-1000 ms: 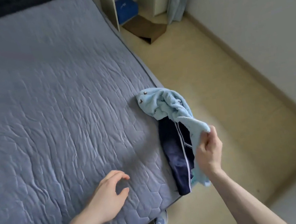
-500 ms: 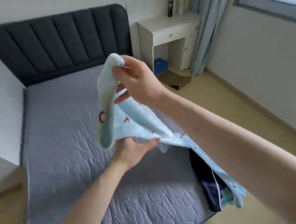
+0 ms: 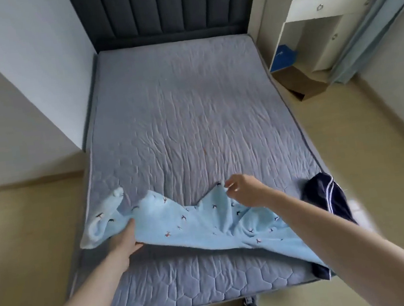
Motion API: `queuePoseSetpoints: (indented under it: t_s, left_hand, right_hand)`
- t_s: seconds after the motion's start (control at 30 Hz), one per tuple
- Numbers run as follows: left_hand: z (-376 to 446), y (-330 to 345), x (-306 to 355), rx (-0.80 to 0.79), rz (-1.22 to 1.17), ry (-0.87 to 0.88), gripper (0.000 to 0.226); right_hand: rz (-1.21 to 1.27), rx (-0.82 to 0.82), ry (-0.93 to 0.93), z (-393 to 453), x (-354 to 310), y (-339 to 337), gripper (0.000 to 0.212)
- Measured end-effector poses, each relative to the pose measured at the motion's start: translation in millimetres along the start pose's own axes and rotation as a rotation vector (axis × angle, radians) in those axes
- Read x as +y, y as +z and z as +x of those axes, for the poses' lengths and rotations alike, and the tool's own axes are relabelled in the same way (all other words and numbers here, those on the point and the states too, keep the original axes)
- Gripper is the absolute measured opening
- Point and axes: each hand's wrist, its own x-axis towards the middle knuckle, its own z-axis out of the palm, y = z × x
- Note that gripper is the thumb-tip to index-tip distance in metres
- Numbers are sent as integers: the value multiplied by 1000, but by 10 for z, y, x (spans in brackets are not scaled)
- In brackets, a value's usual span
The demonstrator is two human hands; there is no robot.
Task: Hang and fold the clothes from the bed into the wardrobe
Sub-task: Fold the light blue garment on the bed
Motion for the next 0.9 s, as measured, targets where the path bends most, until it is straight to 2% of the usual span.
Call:
queuePoseSetpoints:
  t_s: [0.07,0.17,0.23,0.3,0.43,0.5,0.6,0.67,0.77,0.9]
  left_hand:
    - [290,-139,-368,40,147,-118,36]
    - [697,-238,-751,-8,700,-253,38]
    - [1024,-80,-889,-107,1018,-278,38]
    - [1234,204,-836,-177,1176,-189,35]
    - [1756,1374,-749,-218,1240,68,17]
    - [1957,1992,-710,-252,1268,215,15]
    - [2433,2919,-799,-342,1311,375,36]
    - [2728,3498,-876,-353,1315,435,51]
    - [3033,4065,-955,-341,1295,459,63]
    - [3404,4513,-1149,-353,1255,341,88]
  right_hand:
    - [-33,-75,131,143,514,324,29]
    - [-106,-135,235,291,1126,650,41]
    - [-108,-138,298,497,1534,827,47]
    - [-82,-105,355,678,1832,909,51]
    - [-39,-10,463,1284,2578,1089,64]
    - [-16,43,492,1600,2852,1115,68]
    - [20,158,512,2176,3238,1172,74]
    - [78,228,539,2534,3489,1225,88]
    - [120,282,626,2849,3749,1278,100]
    - [152,245,759,3187,4157,1447,94]
